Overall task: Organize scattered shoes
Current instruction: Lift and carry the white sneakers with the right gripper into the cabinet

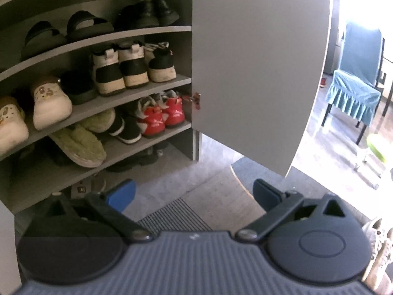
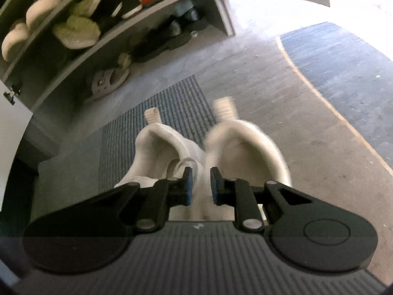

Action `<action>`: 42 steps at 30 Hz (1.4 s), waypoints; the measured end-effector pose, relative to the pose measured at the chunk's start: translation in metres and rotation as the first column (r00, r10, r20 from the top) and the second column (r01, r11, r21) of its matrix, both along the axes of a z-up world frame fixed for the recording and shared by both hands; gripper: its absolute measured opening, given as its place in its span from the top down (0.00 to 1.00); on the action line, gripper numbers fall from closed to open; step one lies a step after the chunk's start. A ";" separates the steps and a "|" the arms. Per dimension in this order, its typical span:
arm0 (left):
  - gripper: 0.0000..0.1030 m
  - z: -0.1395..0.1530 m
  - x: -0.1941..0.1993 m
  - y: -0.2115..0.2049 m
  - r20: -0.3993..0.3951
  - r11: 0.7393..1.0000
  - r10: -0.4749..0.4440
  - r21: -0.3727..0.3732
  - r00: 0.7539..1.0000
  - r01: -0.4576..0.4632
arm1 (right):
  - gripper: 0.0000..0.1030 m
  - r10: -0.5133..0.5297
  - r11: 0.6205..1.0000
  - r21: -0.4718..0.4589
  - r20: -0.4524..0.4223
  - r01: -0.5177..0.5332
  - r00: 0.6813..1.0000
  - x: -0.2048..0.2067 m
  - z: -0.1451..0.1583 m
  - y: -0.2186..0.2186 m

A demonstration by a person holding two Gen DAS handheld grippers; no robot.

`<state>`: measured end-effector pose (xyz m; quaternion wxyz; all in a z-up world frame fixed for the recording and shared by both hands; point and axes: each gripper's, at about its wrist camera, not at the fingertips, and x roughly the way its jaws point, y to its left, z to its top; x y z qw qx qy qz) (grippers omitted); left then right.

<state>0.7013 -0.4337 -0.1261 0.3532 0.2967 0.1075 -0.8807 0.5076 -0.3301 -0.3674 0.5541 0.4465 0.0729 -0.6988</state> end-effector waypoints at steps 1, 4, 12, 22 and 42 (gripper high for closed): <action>0.00 0.002 0.001 -0.002 -0.009 1.000 0.003 0.009 1.000 -0.003 | 0.73 -0.014 0.999 -0.029 0.010 0.014 1.000 -0.002 0.001 0.007; 0.00 0.005 0.003 -0.003 -0.026 1.000 0.004 0.021 1.000 -0.004 | 0.64 -0.050 0.997 -0.047 0.067 0.053 0.997 -0.011 -0.005 0.004; 0.00 0.004 0.003 -0.005 -0.057 0.997 0.012 0.071 0.998 -0.008 | 0.63 -0.141 0.988 -0.027 0.240 0.152 0.960 -0.038 -0.033 -0.038; 0.00 0.013 0.001 0.002 -0.130 0.998 0.059 0.028 0.990 -0.056 | 0.67 -0.264 0.963 0.009 0.260 0.271 0.929 -0.042 -0.043 -0.064; 0.00 0.010 0.003 0.006 -0.109 0.998 0.059 0.013 0.992 -0.058 | 0.41 0.065 0.995 -0.073 -0.080 -0.071 0.995 0.003 -0.024 -0.057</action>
